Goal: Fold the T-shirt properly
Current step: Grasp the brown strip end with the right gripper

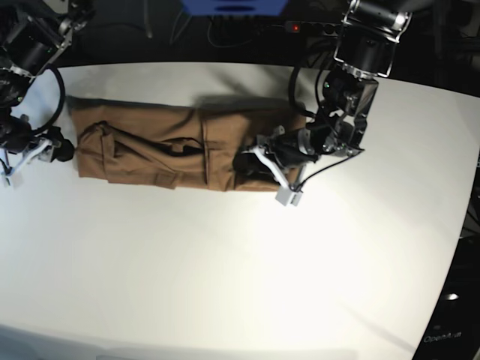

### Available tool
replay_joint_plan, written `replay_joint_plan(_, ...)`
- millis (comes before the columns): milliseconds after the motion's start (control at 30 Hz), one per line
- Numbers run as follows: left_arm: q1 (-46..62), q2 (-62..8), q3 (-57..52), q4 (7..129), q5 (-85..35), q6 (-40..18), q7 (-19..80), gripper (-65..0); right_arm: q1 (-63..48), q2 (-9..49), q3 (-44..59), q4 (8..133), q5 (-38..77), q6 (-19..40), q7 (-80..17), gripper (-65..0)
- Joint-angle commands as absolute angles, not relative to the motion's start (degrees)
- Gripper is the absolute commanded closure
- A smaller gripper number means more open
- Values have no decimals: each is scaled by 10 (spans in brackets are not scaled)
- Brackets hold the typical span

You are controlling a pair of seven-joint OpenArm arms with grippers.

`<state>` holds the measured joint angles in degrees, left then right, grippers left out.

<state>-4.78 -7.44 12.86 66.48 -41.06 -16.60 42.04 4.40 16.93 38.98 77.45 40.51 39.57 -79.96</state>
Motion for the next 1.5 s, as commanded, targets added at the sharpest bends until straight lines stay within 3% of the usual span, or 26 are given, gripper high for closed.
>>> replay_joint_plan(0, -37, -87, 129, 653, -328, -107, 465, -36, 51, 178, 393, 783, 415, 400, -800, -467)
replay_joint_plan(767, -37, -87, 128, 658, -330, -105, 467, -36, 29, 111, 359, 780, 415, 400, -800, -456)
replay_joint_plan(900, -37, -87, 127, 658, -330, -105, 467, -36, 29, 110, 359, 780, 415, 400, -800, -332)
replay_joint_plan(1100, -37, -87, 127, 658, -330, -105, 467, -36, 31, 114, 350, 783, 415, 400, -800, -12)
replay_joint_plan(1467, -37, -86, 129, 658, -330, -103, 467, -36, 34, 111, 272, 904, 416, 400, -800, -7)
